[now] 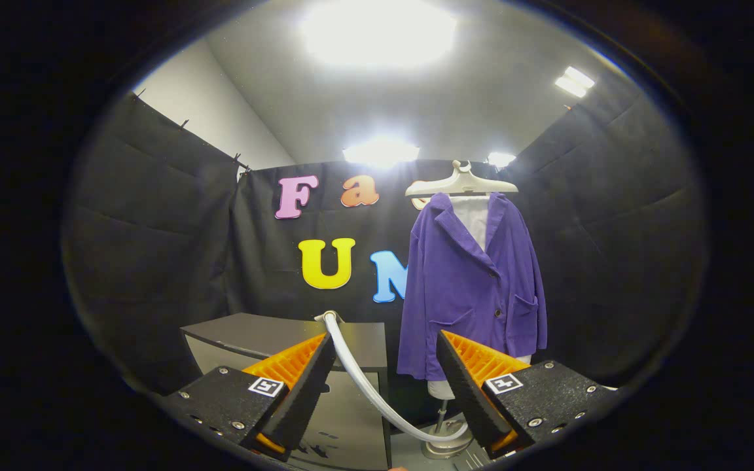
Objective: Iron the clothes twice with a garment steamer, once on the left side and once on the right side.
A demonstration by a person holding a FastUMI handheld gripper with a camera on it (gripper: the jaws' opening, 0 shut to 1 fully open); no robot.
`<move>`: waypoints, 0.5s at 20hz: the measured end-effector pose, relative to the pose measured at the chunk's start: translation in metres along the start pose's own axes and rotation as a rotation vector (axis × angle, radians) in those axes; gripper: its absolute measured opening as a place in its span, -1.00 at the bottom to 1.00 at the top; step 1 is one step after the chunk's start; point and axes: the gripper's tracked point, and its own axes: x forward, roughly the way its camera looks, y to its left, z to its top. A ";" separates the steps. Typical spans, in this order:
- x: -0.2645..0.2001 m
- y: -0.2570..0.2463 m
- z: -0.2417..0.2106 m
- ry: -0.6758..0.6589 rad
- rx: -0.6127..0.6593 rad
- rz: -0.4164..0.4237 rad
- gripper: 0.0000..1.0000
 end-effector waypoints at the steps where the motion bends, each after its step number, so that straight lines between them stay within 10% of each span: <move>1: 0.005 0.003 0.005 -0.003 -0.002 0.011 0.91; 10: 0.077 0.032 0.032 0.062 0.014 0.116 0.91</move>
